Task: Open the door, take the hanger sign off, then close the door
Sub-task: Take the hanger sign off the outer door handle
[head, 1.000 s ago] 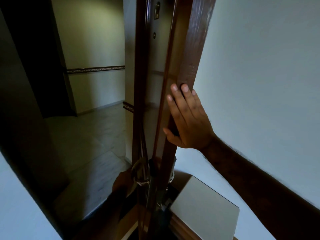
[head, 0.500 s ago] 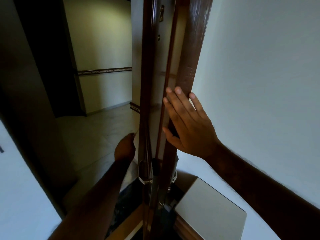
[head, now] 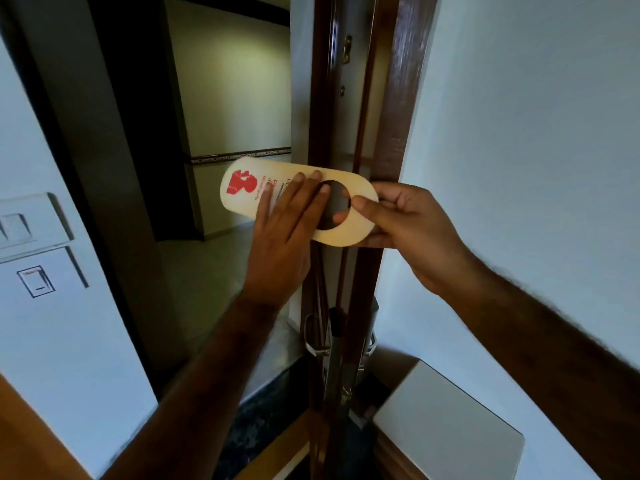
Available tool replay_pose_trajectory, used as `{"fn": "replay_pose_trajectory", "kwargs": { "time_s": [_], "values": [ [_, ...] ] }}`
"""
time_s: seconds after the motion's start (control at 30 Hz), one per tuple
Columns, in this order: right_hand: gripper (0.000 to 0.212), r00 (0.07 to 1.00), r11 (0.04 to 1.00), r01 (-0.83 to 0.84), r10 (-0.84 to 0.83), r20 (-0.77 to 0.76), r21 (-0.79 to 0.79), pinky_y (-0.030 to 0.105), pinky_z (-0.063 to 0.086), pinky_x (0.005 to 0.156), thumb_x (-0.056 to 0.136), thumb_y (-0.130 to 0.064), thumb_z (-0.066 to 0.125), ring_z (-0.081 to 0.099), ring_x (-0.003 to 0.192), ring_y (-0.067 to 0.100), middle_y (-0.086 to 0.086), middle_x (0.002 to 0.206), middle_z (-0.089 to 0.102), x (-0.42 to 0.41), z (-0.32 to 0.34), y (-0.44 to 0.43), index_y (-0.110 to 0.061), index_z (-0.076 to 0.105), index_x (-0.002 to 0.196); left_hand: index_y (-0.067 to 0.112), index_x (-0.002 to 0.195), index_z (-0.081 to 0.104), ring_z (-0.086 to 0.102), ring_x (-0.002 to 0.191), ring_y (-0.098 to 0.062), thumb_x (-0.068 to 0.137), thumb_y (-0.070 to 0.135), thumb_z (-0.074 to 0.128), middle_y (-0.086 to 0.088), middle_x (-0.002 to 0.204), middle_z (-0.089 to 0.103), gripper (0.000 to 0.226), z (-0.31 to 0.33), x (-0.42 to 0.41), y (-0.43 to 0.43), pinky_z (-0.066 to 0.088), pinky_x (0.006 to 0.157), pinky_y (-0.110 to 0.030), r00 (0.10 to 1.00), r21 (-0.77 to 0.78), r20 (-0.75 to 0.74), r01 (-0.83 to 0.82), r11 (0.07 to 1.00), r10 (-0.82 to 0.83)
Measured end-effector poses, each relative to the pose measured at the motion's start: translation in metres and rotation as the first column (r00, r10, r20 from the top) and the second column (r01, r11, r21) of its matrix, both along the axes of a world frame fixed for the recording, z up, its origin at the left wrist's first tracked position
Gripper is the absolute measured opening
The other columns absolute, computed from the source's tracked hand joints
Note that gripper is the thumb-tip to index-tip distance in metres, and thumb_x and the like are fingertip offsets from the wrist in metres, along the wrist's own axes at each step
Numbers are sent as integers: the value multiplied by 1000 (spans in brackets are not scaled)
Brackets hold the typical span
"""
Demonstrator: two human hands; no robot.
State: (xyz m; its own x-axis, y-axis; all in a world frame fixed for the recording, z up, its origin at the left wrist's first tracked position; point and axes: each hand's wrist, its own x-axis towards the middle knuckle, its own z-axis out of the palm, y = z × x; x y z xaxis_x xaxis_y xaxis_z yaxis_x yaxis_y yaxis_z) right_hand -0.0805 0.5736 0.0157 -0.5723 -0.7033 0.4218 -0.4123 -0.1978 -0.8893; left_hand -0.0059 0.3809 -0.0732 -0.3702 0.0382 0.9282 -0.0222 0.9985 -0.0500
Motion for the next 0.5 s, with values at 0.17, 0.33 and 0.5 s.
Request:
{"fn": "replay_pose_trajectory", "kwargs": {
  "time_s": [0.17, 0.33, 0.5],
  "values": [
    [24, 999, 998, -13, 16, -49, 60, 30, 65, 75, 105, -12, 58, 79, 96, 24, 11, 102, 82, -32, 9, 36, -9, 70, 125, 3, 166, 7, 3, 164, -38, 101, 71, 32, -28, 174, 7, 97, -3, 21, -8, 6, 131, -64, 986, 436, -152, 130, 891, -70],
    [25, 998, 997, -36, 39, -51, 64, 34, 65, 79, 104, -18, 61, 78, 96, 25, 12, 105, 81, -75, 1, 70, -15, 72, 125, 15, 152, 43, 73, 115, -13, 114, 33, 43, 7, 123, 70, 42, 21, 20, 20, 64, 80, -20, 860, 812, -497, 507, 287, -114],
    [23, 991, 993, 118, -117, 68, -8, 37, 64, 84, 99, -23, 69, 77, 101, 31, 13, 109, 80, -130, -22, 107, -16, 75, 120, 19, 121, 61, 74, 104, -7, 114, 13, 40, 11, 108, 73, 23, 40, 8, 75, 61, 79, -16, 810, 636, -521, 579, 510, -270]
  ]
}}
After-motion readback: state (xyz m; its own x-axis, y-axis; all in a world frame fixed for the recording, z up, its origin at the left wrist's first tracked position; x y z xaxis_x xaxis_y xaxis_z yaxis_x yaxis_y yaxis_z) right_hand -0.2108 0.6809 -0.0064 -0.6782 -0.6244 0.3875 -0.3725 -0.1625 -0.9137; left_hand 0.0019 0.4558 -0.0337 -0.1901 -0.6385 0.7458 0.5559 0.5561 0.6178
